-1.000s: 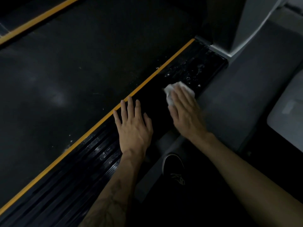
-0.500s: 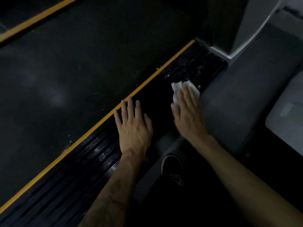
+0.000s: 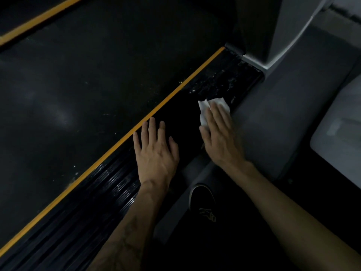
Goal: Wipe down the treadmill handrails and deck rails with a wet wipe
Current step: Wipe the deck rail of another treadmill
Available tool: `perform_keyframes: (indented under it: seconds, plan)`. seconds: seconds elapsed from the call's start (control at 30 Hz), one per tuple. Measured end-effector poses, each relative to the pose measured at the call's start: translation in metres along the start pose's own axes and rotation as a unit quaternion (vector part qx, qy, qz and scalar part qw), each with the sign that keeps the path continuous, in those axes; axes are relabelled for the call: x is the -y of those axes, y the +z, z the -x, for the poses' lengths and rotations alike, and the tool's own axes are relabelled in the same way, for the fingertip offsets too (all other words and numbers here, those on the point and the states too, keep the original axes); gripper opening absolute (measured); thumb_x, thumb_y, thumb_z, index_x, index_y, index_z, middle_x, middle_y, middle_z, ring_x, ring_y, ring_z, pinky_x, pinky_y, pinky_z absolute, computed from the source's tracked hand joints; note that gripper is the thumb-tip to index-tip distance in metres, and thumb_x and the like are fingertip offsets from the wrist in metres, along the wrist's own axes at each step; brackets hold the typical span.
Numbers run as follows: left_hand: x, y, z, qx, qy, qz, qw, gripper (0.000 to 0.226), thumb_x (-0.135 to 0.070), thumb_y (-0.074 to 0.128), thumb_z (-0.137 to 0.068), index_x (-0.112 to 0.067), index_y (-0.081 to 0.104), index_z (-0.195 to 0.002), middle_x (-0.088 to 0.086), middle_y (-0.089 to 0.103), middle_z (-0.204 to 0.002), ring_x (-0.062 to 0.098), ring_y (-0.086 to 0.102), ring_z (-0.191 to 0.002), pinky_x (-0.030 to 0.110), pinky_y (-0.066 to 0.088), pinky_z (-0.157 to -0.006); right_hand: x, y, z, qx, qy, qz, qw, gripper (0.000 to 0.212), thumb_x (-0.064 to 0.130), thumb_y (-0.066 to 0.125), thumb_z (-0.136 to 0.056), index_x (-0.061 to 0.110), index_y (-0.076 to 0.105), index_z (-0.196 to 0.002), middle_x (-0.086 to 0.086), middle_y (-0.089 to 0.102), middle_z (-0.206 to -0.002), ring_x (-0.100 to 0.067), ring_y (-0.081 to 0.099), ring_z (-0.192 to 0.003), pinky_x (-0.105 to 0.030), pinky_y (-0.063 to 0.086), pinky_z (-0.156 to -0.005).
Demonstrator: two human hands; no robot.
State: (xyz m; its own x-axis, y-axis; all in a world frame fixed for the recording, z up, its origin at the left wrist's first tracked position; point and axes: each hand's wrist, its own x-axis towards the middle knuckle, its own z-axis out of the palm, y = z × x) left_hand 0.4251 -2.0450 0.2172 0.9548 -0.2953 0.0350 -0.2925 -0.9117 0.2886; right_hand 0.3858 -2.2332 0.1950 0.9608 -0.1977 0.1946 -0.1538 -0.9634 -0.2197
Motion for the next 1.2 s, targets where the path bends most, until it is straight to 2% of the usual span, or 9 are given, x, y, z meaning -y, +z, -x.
perform_keyframes:
  seconds: [0.1,0.2,0.33,0.53,0.67,0.77,0.93,1.1,1.2]
  plan:
    - [-0.002,-0.001,-0.001,0.001,-0.006,-0.011,1.0,0.054,-0.038,0.032,-0.107,-0.012,0.041,-0.154,0.012,0.025,-0.168,0.028,0.012,-0.158,0.052,0.006,-0.128,-0.017,-0.005,-0.035,0.009,0.041,0.016,0.999,0.064,0.04,0.016,-0.11,-0.001,0.024,-0.159,-0.017,0.018,-0.169,-0.028,0.011,-0.159,-0.044,0.014,-0.128]
    - [-0.013,-0.001,-0.005,0.004,-0.03,-0.01,1.0,0.05,-0.036,0.033,-0.106,-0.01,0.045,-0.147,0.014,0.032,-0.164,0.03,0.019,-0.156,0.056,0.01,-0.126,-0.011,-0.007,-0.041,-0.001,0.089,-0.034,0.995,0.07,0.044,0.015,-0.107,-0.002,0.024,-0.159,-0.017,0.017,-0.169,-0.027,0.01,-0.158,-0.044,0.011,-0.129]
    - [-0.024,0.003,-0.013,-0.001,-0.054,-0.02,0.998,0.049,-0.039,0.036,-0.104,-0.007,0.048,-0.139,0.019,0.04,-0.155,0.036,0.027,-0.15,0.06,0.016,-0.123,0.003,0.003,0.0,-0.025,0.023,-0.029,0.999,0.062,0.039,0.028,-0.11,-0.002,0.033,-0.156,-0.017,0.026,-0.166,-0.03,0.017,-0.157,-0.046,0.021,-0.128]
    - [-0.02,0.007,-0.015,0.001,0.013,-0.018,1.0,0.058,-0.044,0.027,-0.106,-0.013,0.038,-0.155,0.013,0.027,-0.166,0.03,0.015,-0.157,0.057,0.008,-0.127,-0.026,-0.012,-0.054,0.007,0.072,-0.022,0.997,0.064,0.037,0.018,-0.109,-0.002,0.024,-0.159,-0.017,0.017,-0.169,-0.028,0.009,-0.159,-0.045,0.013,-0.128]
    - [-0.02,0.008,-0.017,0.0,0.008,-0.008,1.0,0.059,-0.044,0.026,-0.106,-0.016,0.035,-0.157,0.009,0.02,-0.17,0.025,0.007,-0.159,0.055,0.004,-0.128,-0.009,-0.007,-0.02,-0.026,0.086,-0.043,0.995,0.066,0.041,0.019,-0.109,-0.002,0.027,-0.158,-0.016,0.021,-0.168,-0.027,0.012,-0.158,-0.042,0.012,-0.13]
    - [-0.02,0.008,-0.017,0.002,0.006,-0.006,1.0,0.059,-0.044,0.025,-0.107,-0.017,0.033,-0.158,0.008,0.018,-0.171,0.024,0.004,-0.16,0.054,0.003,-0.128,-0.021,-0.01,-0.016,-0.009,0.073,-0.023,0.997,0.062,0.037,0.021,-0.11,-0.001,0.026,-0.159,-0.015,0.022,-0.168,-0.028,0.012,-0.158,-0.044,0.015,-0.129]
    - [-0.02,0.011,-0.018,-0.007,0.003,0.001,1.0,0.057,-0.042,0.027,-0.107,-0.017,0.034,-0.157,0.008,0.018,-0.171,0.024,0.004,-0.159,0.055,0.003,-0.128,-0.035,-0.02,-0.049,0.009,0.128,-0.025,0.991,0.062,0.036,0.029,-0.111,-0.003,0.02,-0.16,-0.017,0.012,-0.17,-0.027,0.007,-0.159,-0.041,0.009,-0.13]
    - [-0.023,0.012,-0.02,-0.01,-0.006,0.002,1.0,0.056,-0.04,0.03,-0.106,-0.016,0.037,-0.156,0.009,0.022,-0.17,0.025,0.008,-0.159,0.056,0.005,-0.127,-0.009,-0.012,-0.008,0.016,0.065,0.009,0.998,0.067,0.043,0.025,-0.109,-0.001,0.025,-0.159,-0.014,0.017,-0.17,-0.026,0.01,-0.159,-0.034,0.018,-0.128]
    - [-0.022,0.014,-0.02,-0.012,-0.006,-0.002,1.0,0.056,-0.04,0.029,-0.106,-0.016,0.037,-0.155,0.01,0.023,-0.169,0.025,0.009,-0.159,0.057,0.005,-0.127,-0.02,-0.016,-0.038,0.034,0.088,0.04,0.995,0.063,0.041,0.023,-0.111,0.002,0.024,-0.16,-0.013,0.015,-0.17,-0.025,0.007,-0.159,-0.037,0.015,-0.128]
